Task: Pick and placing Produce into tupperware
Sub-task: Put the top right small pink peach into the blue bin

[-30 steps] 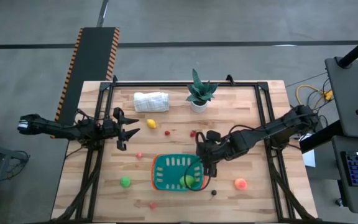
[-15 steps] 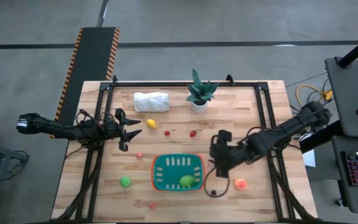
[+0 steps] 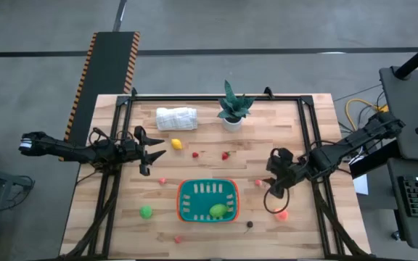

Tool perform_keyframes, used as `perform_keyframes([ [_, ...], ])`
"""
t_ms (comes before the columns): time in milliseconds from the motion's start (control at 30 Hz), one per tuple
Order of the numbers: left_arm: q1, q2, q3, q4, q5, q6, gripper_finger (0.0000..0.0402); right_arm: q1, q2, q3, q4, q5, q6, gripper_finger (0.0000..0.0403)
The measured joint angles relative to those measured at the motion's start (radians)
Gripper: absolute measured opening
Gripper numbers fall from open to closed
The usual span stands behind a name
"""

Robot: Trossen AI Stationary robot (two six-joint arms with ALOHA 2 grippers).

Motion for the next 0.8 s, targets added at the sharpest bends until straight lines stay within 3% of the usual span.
perform_keyframes([
  [133, 0.000, 0.000, 0.000, 0.000, -0.007, 0.000, 0.0173, 0.000, 0.001, -0.046, 0.003, -0.066, 0.057, 0.0219],
  [567, 0.000, 0.000, 0.000, 0.001, -0.031, 0.000, 0.0173, -0.001, 0.118, -0.091, 0.126, -0.054, 0.106, 0.0220],
  [800, 0.000, 0.000, 0.000, 0.001, -0.031, 0.000, 0.0173, -0.001, 0.196, -0.092, 0.133, -0.062, 0.101, 0.0273],
])
